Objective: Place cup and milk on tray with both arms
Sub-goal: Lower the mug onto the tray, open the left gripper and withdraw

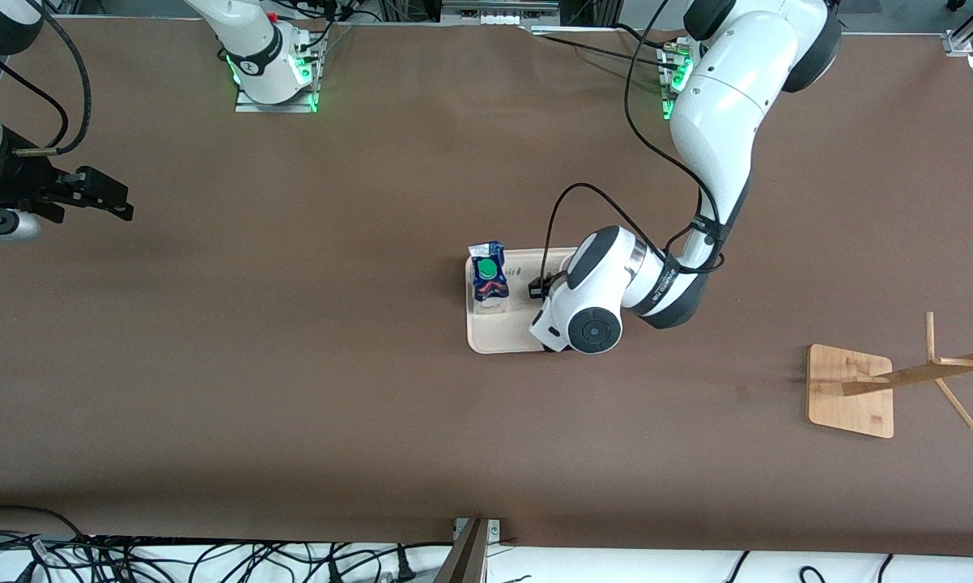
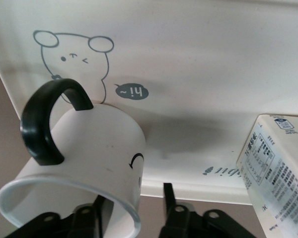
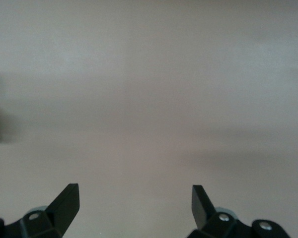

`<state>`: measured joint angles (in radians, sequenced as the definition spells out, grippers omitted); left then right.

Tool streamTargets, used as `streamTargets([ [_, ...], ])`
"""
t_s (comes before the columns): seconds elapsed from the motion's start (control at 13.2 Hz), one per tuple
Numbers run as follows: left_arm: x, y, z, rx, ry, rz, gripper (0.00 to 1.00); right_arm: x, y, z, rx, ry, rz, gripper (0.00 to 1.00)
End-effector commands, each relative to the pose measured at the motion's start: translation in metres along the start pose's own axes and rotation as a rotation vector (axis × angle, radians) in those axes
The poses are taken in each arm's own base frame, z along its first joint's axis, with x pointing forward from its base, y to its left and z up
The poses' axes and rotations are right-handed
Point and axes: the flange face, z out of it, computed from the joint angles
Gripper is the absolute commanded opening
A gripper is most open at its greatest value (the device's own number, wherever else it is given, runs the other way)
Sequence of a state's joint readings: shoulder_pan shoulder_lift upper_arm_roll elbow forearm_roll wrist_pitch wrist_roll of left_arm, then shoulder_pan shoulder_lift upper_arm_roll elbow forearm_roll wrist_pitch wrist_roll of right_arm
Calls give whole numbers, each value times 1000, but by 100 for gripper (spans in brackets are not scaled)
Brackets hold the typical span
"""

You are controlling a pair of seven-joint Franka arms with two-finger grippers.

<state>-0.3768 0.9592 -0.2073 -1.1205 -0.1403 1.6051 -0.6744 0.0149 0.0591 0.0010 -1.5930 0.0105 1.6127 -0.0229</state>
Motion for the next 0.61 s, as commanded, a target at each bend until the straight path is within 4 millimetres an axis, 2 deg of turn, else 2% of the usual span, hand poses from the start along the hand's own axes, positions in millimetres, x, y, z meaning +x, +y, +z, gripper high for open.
streamTargets([
  [0.0, -7, -4, -25, 5, 43, -4, 100, 1, 1, -5, -4, 9, 0, 100],
  [0.23, -27, -28, -76, 73, 90, -1, 100, 1, 1, -4, -3, 7, 0, 100],
  [0.38, -57, -40, -128, 106, 177, 25, 100, 1, 1, -5, -5, 9, -1, 100],
  [0.53, -72, -69, -180, 65, 237, 107, 100, 1, 1, -4, -5, 7, -1, 100],
])
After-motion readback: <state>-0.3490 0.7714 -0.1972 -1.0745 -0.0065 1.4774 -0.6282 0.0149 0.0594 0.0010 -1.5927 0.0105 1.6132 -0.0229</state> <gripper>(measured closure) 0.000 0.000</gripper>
